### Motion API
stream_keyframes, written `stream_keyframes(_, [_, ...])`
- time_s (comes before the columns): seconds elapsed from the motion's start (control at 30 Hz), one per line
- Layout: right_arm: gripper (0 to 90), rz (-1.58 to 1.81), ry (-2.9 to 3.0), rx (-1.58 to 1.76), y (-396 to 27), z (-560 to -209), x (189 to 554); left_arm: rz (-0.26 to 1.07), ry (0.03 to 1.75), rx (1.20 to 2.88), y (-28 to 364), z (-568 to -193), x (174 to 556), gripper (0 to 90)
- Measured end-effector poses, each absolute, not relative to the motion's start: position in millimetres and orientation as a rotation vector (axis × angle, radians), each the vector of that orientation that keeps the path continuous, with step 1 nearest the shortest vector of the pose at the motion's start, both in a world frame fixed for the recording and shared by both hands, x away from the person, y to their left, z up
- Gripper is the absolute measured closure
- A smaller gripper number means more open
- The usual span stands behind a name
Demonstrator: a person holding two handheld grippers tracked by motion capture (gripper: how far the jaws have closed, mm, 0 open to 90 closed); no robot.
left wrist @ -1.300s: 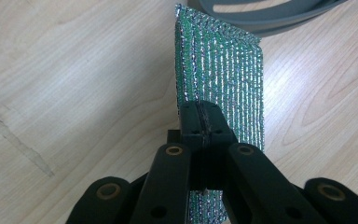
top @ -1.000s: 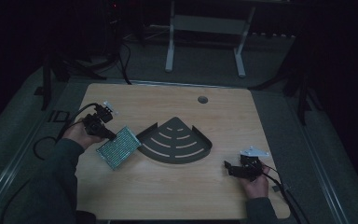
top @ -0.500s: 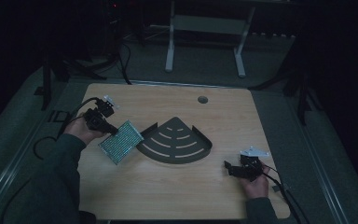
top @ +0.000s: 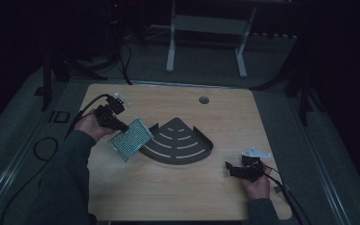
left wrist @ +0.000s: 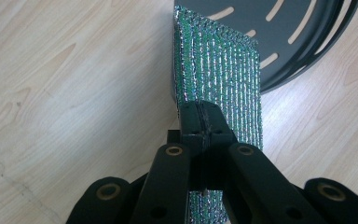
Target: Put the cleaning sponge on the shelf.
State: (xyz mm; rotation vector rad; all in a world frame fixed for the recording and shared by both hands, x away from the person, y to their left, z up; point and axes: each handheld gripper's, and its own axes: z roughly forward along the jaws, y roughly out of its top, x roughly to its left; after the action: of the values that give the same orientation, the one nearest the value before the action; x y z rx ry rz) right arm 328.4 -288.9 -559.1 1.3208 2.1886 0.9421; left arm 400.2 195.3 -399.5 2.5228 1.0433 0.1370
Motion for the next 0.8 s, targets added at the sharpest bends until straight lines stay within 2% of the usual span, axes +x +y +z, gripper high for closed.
stream_keyframes(0.8, [18.6,0.944,2.187,1.323,-289,-559,328,0.182,0.973,2.537,159,-374,418,90.0])
